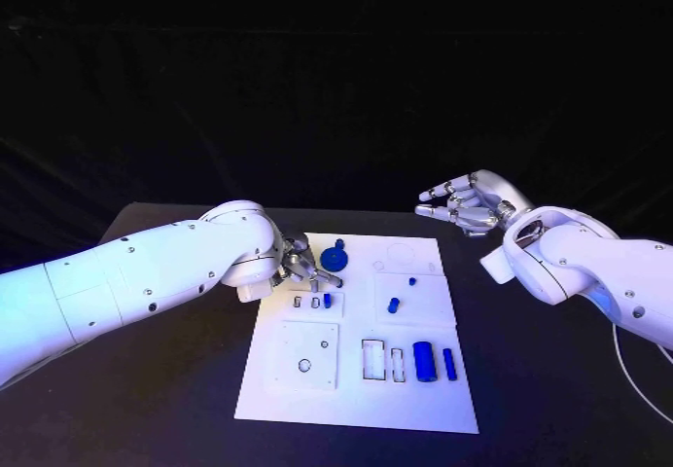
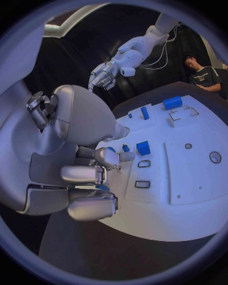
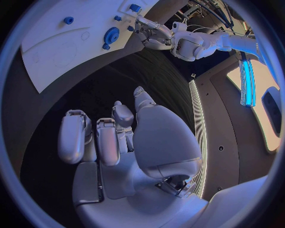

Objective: Assemble the parts on the task board

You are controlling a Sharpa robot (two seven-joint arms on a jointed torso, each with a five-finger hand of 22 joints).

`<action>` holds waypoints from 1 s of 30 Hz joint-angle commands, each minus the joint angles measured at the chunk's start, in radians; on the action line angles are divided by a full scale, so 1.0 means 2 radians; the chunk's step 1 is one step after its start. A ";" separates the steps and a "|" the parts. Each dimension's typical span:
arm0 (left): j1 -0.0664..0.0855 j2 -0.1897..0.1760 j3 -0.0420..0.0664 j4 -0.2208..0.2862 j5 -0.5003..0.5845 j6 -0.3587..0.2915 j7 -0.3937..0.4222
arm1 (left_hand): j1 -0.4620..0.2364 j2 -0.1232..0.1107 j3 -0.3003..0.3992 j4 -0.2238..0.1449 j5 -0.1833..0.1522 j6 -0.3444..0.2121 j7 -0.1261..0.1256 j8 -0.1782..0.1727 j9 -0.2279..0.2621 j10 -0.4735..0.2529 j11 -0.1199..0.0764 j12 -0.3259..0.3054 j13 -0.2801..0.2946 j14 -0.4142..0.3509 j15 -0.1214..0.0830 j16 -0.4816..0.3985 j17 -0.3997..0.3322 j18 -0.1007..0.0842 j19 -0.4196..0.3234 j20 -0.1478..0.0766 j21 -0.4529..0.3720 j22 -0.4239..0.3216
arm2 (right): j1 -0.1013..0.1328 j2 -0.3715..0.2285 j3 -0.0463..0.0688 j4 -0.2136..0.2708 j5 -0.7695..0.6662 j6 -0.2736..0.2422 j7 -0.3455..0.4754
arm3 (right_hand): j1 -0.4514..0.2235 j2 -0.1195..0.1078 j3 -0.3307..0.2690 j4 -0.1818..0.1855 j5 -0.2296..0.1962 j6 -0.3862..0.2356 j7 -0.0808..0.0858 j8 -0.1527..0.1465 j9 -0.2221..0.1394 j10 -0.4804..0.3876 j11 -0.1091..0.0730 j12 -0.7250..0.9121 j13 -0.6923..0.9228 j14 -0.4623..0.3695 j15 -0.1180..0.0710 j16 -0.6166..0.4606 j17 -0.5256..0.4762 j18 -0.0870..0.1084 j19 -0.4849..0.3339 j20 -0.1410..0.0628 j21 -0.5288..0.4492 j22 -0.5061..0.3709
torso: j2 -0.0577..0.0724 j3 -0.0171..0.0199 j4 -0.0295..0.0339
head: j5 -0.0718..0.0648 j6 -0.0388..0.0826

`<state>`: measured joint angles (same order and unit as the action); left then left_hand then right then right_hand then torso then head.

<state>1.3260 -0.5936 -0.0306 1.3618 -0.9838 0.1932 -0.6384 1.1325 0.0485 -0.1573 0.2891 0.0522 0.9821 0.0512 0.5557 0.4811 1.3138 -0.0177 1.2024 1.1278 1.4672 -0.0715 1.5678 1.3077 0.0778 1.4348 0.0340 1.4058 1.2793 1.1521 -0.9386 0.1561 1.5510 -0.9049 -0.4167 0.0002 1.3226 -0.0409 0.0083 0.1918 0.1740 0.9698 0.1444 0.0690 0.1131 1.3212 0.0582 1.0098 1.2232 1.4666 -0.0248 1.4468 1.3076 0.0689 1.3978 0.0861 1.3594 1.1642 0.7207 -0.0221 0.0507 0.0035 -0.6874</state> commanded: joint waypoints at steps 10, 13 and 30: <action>0.002 0.022 -0.006 -0.021 -0.026 0.060 -0.013 | 0.009 0.005 -0.006 -0.001 -0.002 -0.006 0.000 0.006 0.008 0.007 0.000 0.008 0.007 0.052 -0.003 0.002 0.132 -0.011 0.005 0.000 0.007 0.009 | 0.000 0.005 0.000 -0.003 -0.008 0.014 -0.008 | -0.001 0.004 -0.005 0.000 0.001 -0.002 0.001 0.000 -0.001 -0.001 0.000 -0.002 0.000 0.030 0.003 -0.002 0.042 0.006 -0.004 0.000 -0.002 -0.001 | 0.001 -0.0003 -0.0004 | -0.004 -0.004; 0.002 0.023 -0.006 -0.023 -0.027 0.062 -0.013 | 0.010 0.006 -0.007 -0.001 -0.002 -0.006 0.000 0.007 0.010 0.008 0.000 0.010 0.010 0.052 -0.003 0.002 0.132 -0.011 0.007 0.000 0.009 0.012 | 0.000 0.006 0.000 -0.004 -0.008 0.015 -0.008 | -0.001 0.004 -0.005 0.000 0.001 -0.002 0.001 0.000 -0.001 -0.001 0.000 -0.002 0.000 0.030 0.003 -0.002 0.042 0.006 -0.004 0.000 -0.002 -0.001 | 0.001 -0.0005 0.0000 | -0.004 -0.003; 0.002 0.029 -0.008 -0.025 -0.027 0.053 -0.011 | 0.016 0.012 -0.011 -0.001 -0.001 -0.007 -0.002 0.012 0.019 0.013 -0.001 0.017 0.017 0.052 -0.003 0.002 0.132 -0.012 0.009 0.000 0.013 0.019 | -0.001 0.012 -0.001 -0.013 -0.011 0.017 -0.008 | -0.001 0.004 -0.005 0.000 0.001 -0.002 0.001 0.000 -0.001 -0.001 0.000 -0.001 0.000 0.030 0.003 -0.002 0.042 0.006 -0.003 0.000 -0.002 -0.001 | 0.001 0.0000 0.0003 | -0.004 -0.006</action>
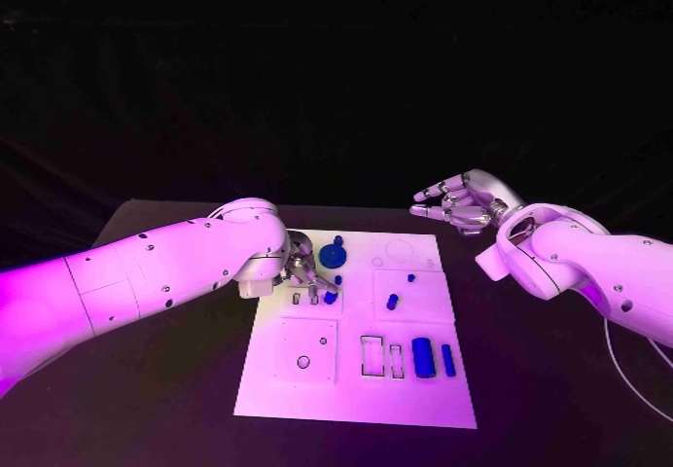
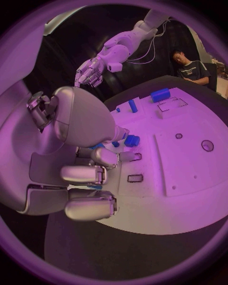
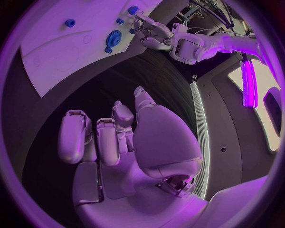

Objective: Assemble the parts on the task board

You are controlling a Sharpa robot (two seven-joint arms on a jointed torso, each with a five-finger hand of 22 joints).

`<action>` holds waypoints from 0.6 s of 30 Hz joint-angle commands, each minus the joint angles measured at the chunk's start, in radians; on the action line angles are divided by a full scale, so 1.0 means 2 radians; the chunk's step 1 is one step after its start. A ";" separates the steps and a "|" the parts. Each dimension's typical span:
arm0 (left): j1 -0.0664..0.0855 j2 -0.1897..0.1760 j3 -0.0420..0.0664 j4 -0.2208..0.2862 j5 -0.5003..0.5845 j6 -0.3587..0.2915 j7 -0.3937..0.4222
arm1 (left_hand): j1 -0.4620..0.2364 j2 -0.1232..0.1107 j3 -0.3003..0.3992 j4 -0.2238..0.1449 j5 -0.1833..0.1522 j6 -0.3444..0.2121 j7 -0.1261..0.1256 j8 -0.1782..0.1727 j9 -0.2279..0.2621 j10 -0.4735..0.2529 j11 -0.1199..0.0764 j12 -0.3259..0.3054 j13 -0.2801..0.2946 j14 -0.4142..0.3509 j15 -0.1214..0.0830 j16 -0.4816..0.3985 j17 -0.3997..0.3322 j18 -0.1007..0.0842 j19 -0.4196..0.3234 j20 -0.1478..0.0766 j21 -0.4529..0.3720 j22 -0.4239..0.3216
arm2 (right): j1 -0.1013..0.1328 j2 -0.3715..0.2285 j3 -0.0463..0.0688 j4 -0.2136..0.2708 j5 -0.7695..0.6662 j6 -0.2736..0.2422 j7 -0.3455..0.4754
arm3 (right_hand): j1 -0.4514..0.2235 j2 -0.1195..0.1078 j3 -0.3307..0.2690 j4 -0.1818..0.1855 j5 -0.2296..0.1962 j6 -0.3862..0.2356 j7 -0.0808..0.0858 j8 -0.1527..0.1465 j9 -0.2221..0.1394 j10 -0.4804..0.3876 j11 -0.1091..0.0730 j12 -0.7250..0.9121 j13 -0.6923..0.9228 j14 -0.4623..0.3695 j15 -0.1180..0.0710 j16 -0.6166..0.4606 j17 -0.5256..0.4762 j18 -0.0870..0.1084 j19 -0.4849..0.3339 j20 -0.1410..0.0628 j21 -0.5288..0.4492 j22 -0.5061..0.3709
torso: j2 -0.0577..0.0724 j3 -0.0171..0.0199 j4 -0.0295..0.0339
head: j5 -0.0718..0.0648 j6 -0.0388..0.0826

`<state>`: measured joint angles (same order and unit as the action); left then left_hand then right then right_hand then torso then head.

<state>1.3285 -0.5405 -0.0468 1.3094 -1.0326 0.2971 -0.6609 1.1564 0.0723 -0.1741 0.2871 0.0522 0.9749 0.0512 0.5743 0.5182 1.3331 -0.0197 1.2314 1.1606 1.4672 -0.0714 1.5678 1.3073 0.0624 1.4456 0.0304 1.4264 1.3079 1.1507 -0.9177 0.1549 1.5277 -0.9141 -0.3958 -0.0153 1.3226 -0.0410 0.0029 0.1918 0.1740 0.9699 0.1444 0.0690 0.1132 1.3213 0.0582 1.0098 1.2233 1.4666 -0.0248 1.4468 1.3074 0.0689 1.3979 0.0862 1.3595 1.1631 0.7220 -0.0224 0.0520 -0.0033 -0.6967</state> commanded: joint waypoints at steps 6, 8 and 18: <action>0.001 0.002 0.000 0.003 -0.003 -0.003 0.000 | 0.006 0.001 -0.003 0.000 -0.001 -0.003 -0.002 0.003 0.003 0.004 -0.001 0.003 0.002 0.052 -0.004 0.002 0.132 -0.005 0.004 0.001 0.003 0.005 | -0.001 0.003 0.000 -0.004 -0.008 0.008 -0.001 | 0.000 0.004 -0.003 0.000 0.001 -0.002 0.001 0.000 -0.001 -0.001 0.000 -0.001 0.000 0.030 0.003 -0.002 0.042 0.006 -0.004 -0.001 -0.002 -0.001 | 0.000 0.0001 0.0001 | -0.001 -0.001; 0.001 0.002 0.000 0.004 -0.003 -0.003 0.000 | 0.006 0.001 -0.003 0.000 -0.001 -0.003 -0.002 0.003 0.003 0.004 -0.001 0.003 0.002 0.052 -0.004 0.002 0.132 -0.005 0.004 0.001 0.003 0.005 | -0.001 0.003 -0.001 -0.004 -0.009 0.008 -0.002 | 0.000 0.004 -0.003 0.000 0.001 -0.002 0.001 0.000 -0.001 -0.001 0.000 -0.001 0.000 0.030 0.003 -0.002 0.042 0.006 -0.004 -0.001 -0.002 -0.001 | 0.000 0.0004 0.0004 | -0.001 -0.001; 0.001 0.001 0.000 0.005 -0.003 -0.003 0.001 | 0.009 0.002 -0.004 -0.001 -0.001 -0.004 -0.002 0.005 0.006 0.004 -0.001 0.004 0.003 0.052 -0.004 0.002 0.132 -0.005 0.004 0.001 0.004 0.006 | -0.002 0.005 -0.001 -0.005 -0.010 0.011 -0.003 | 0.000 0.005 -0.003 -0.001 0.001 -0.001 0.001 0.000 -0.001 0.000 0.000 0.001 0.001 0.030 0.003 -0.001 0.043 0.006 -0.003 -0.001 -0.002 0.000 | 0.000 0.0003 0.0002 | 0.000 -0.001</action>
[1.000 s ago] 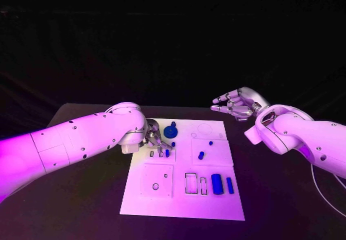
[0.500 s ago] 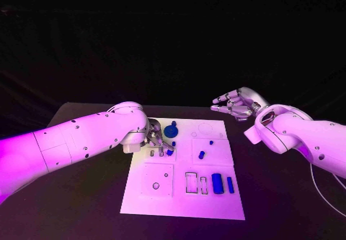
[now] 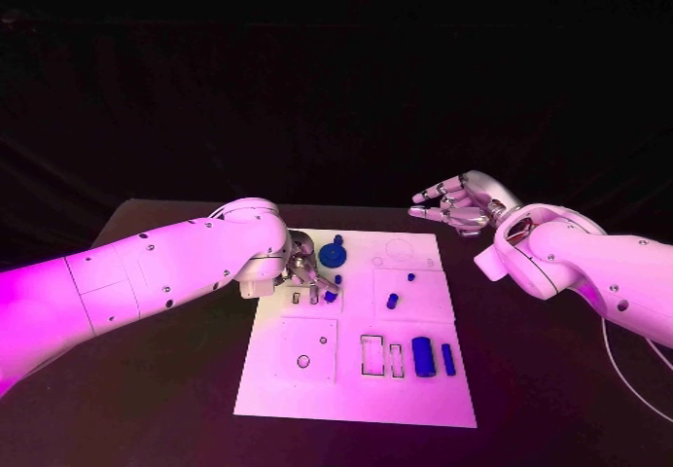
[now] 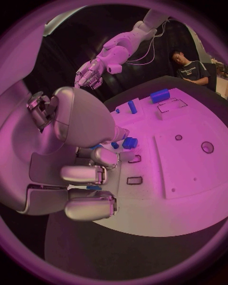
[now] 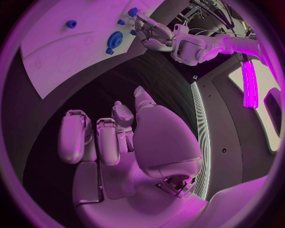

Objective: Assemble the parts on the task board

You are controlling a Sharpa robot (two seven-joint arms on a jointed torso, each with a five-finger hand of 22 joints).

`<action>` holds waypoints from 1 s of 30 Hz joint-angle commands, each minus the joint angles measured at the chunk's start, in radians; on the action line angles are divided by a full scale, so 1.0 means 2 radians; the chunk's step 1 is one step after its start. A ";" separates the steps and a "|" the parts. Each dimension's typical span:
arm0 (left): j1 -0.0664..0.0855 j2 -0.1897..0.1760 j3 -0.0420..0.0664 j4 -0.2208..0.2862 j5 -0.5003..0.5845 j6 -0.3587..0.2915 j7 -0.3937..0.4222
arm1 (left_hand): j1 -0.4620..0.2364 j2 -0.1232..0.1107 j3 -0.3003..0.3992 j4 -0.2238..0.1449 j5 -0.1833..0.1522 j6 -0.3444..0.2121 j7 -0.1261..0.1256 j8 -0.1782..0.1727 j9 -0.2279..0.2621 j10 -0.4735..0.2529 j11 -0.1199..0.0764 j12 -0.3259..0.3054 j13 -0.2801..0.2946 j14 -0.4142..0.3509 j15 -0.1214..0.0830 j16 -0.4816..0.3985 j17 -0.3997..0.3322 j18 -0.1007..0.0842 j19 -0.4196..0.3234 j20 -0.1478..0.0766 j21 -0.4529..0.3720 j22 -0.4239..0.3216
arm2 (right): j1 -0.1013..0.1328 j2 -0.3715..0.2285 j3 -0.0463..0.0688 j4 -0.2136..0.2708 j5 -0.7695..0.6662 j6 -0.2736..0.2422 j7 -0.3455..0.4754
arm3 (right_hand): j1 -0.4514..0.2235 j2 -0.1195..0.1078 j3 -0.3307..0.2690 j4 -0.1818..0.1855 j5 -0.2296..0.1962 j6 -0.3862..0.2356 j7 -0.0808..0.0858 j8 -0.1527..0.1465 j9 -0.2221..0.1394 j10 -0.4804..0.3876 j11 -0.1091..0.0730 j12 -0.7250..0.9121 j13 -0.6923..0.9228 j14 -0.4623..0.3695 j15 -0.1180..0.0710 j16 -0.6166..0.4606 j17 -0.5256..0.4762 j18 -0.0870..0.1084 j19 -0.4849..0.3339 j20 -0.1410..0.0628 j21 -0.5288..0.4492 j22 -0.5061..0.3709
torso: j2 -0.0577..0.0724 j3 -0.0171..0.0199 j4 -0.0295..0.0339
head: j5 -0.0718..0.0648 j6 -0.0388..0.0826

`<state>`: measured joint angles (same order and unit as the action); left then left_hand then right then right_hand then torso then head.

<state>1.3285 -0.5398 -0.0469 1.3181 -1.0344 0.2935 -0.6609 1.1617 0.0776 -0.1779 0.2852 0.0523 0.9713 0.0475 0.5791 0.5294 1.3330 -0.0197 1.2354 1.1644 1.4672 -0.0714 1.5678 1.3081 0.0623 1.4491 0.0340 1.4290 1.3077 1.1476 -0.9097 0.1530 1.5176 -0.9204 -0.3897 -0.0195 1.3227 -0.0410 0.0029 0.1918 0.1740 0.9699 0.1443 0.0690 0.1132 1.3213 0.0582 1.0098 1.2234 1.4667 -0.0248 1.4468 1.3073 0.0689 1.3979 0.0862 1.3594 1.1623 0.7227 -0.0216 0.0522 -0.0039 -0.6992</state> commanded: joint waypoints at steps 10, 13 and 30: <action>0.000 -0.026 0.003 0.019 0.044 -0.081 0.027 | 0.022 0.005 -0.002 -0.002 0.000 -0.015 0.003 -0.002 0.006 -0.009 0.001 -0.015 -0.017 0.052 -0.003 0.002 0.131 -0.001 -0.007 0.000 -0.007 -0.010 | -0.002 0.006 -0.004 0.013 -0.080 0.049 0.009 | 0.073 0.015 0.020 -0.046 0.001 0.007 0.000 0.002 0.000 -0.001 -0.003 -0.001 -0.004 0.033 0.000 0.001 0.049 0.006 -0.001 -0.004 -0.002 0.002 | 0.000 -0.0004 -0.0003 | -0.003 0.000; 0.000 -0.042 0.003 0.029 0.081 -0.121 0.051 | 0.036 0.010 0.000 -0.003 0.001 -0.031 0.010 -0.014 0.004 -0.052 0.008 -0.073 -0.079 0.052 0.002 0.002 0.131 0.005 -0.023 0.004 -0.026 -0.040 | -0.002 0.010 -0.007 0.018 -0.121 0.063 0.013 | 0.084 0.015 0.028 -0.054 0.001 0.013 0.000 0.003 0.000 0.000 -0.004 -0.001 -0.005 0.033 0.000 0.002 0.051 0.006 0.000 -0.004 -0.002 0.002 | 0.000 -0.0001 0.0006 | -0.005 -0.001; -0.018 -0.153 0.002 0.120 0.327 -0.284 0.233 | 0.131 0.012 0.055 -0.018 0.001 -0.074 0.042 -0.075 -0.050 -0.152 0.036 -0.240 -0.254 0.007 0.026 -0.101 0.023 0.041 -0.122 0.028 -0.170 -0.230 | -0.004 0.091 -0.039 0.001 -0.379 0.116 0.028 | 0.091 0.007 0.044 -0.068 -0.003 0.028 -0.012 -0.001 -0.002 0.015 -0.012 0.026 0.009 0.037 -0.006 0.010 0.063 0.003 0.006 -0.007 0.004 0.014 | 0.002 -0.0028 0.0054 | -0.010 -0.004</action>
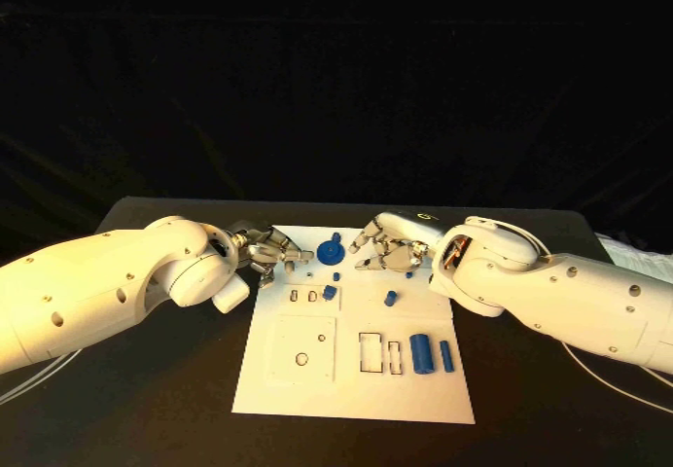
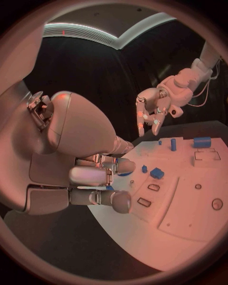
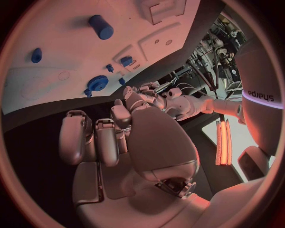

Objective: Assemble the parts on the task board

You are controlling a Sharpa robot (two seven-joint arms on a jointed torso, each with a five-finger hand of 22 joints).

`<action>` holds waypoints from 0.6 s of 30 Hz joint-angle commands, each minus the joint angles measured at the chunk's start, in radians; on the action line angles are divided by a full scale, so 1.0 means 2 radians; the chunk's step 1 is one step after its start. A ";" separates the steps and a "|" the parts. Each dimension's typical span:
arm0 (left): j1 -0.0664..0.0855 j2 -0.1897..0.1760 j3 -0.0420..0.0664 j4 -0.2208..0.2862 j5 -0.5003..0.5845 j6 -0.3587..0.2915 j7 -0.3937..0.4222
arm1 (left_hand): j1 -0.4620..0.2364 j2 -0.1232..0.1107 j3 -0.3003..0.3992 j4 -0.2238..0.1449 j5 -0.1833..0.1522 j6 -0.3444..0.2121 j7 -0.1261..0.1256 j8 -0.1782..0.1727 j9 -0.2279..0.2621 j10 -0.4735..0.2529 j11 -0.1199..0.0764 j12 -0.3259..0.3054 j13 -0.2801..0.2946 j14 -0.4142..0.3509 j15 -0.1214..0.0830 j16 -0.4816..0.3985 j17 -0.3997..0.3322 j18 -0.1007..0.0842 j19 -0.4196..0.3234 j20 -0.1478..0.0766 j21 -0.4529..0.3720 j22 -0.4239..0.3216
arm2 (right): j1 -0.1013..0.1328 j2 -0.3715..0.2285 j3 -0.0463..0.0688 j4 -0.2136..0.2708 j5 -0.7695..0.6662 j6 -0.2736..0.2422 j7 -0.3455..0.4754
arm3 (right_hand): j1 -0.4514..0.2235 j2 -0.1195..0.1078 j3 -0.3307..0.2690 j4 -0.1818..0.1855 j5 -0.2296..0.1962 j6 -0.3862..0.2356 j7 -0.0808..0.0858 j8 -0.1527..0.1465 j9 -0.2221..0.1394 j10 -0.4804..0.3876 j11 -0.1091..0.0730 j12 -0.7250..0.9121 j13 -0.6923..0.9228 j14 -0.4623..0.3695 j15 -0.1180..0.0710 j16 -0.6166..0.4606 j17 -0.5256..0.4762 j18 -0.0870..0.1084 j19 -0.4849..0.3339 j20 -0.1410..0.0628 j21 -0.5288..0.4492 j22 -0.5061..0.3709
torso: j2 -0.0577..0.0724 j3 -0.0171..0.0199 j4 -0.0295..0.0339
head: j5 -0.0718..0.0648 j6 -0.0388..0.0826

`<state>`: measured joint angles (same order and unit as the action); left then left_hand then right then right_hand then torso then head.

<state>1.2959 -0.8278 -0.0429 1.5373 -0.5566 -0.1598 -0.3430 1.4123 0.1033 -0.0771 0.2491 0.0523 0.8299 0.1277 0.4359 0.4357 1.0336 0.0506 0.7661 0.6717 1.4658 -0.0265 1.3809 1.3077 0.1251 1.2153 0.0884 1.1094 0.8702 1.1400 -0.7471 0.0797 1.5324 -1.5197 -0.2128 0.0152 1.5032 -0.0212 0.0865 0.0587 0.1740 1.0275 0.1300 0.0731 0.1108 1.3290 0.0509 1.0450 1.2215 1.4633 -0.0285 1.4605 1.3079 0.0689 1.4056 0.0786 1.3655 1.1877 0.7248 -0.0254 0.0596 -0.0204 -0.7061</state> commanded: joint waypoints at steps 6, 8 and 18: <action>-0.006 -0.031 0.000 0.031 0.147 -0.067 0.122 | 0.019 -0.003 0.021 -0.002 0.001 -0.005 0.003 -0.005 -0.010 -0.002 0.001 -0.014 -0.022 0.006 0.004 -0.015 0.016 0.011 -0.008 0.001 -0.024 -0.025 | -0.002 0.039 -0.011 -0.028 -0.100 0.036 0.012 | -0.002 -0.006 0.005 -0.003 -0.005 -0.009 -0.008 -0.007 -0.004 0.011 -0.012 0.011 0.011 0.039 -0.007 0.005 0.065 0.004 0.002 -0.006 0.002 0.001 | 0.004 -0.0032 0.0056 | -0.004 -0.001; -0.006 -0.037 -0.001 0.037 0.157 -0.065 0.132 | 0.020 -0.004 0.023 -0.003 0.001 -0.005 0.003 -0.005 -0.011 -0.002 0.001 -0.015 -0.024 0.005 0.004 -0.016 0.015 0.012 -0.009 0.001 -0.025 -0.026 | -0.004 0.047 -0.013 -0.035 -0.106 0.039 0.012 | -0.002 -0.006 0.006 -0.003 -0.006 -0.011 -0.008 -0.007 -0.005 0.011 -0.012 0.011 0.011 0.039 -0.007 0.005 0.065 0.004 0.002 -0.006 0.001 0.001 | 0.005 -0.0040 0.0066 | -0.005 -0.001; -0.008 -0.050 -0.001 0.054 0.167 -0.067 0.139 | 0.028 -0.004 0.037 -0.004 0.001 -0.006 0.004 -0.006 -0.016 0.000 0.001 -0.017 -0.032 0.007 0.004 -0.014 0.017 0.011 -0.005 0.001 -0.026 -0.025 | -0.007 0.069 -0.017 -0.057 -0.113 0.061 0.021 | -0.005 -0.012 0.012 -0.007 -0.010 -0.030 -0.008 -0.007 -0.012 0.007 -0.014 0.007 0.008 0.040 -0.009 0.010 0.072 0.003 0.001 -0.008 0.001 0.001 | 0.008 -0.0087 0.0101 | -0.007 -0.001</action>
<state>1.2811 -0.9254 -0.0451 1.6410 -0.2558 -0.2779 -0.0994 1.4632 0.0944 -0.0080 0.2401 0.0523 0.8227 0.1349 0.4277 0.4040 1.0324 0.0517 0.7387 0.6098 1.4658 -0.0265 1.3526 1.3076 0.1402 1.2040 0.0930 1.0598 0.8206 1.1275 -0.6107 0.0464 1.4211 -1.7116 -0.1381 0.0343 1.4910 -0.0332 0.1026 0.0427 0.1600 0.9723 0.1132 0.0651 0.0885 1.3251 0.0439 1.0516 1.2213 1.4649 -0.0377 1.4739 1.3077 0.0690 1.4089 0.0679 1.3663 1.1890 0.7385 -0.0395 0.0778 -0.0332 -0.7087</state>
